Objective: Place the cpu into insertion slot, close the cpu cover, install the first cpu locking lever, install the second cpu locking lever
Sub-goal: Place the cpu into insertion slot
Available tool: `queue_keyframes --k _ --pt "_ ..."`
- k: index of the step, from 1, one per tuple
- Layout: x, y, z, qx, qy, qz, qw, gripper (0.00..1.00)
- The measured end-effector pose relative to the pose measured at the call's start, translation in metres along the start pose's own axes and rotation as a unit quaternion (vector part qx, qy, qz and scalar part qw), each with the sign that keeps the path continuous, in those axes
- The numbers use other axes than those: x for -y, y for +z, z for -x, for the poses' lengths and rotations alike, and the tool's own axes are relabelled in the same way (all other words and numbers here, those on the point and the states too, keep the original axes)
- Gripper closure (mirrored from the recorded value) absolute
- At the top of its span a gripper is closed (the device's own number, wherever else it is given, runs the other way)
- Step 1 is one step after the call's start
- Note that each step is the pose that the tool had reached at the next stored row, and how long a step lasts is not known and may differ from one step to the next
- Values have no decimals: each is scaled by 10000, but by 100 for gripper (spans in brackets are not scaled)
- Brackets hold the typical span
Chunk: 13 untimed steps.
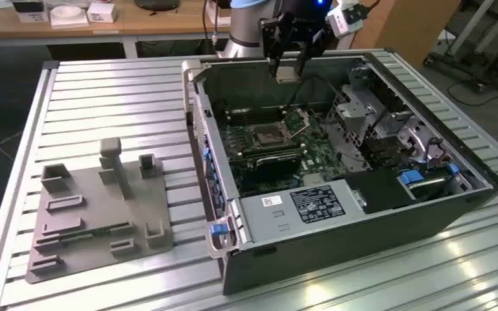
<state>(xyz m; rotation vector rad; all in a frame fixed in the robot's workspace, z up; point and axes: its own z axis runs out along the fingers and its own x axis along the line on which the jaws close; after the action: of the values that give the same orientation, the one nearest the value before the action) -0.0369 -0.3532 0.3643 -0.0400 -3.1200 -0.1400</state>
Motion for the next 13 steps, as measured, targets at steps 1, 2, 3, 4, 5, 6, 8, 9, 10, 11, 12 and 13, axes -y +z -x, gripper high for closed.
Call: queue_keyframes --k 1,2,3,4,5,6,8,9,10,11,12,13 --pt "0 0 0 0 0 0 10000 46" --pt "0 0 0 0 0 0 10000 46" --pt "0 0 0 0 0 0 10000 46" --pt "0 0 0 0 0 0 10000 46" --pt "0 0 0 0 0 0 10000 46" --pt "0 0 0 0 0 0 10000 46" --pt "0 0 0 0 0 0 10000 46" --pt "0 0 0 0 0 0 10000 46" --pt "0 0 0 0 0 0 10000 46" --pt "0 0 0 0 0 0 10000 46" --pt "0 0 0 0 3 0 10000 46" --pt "0 0 0 1 7 0 10000 46"
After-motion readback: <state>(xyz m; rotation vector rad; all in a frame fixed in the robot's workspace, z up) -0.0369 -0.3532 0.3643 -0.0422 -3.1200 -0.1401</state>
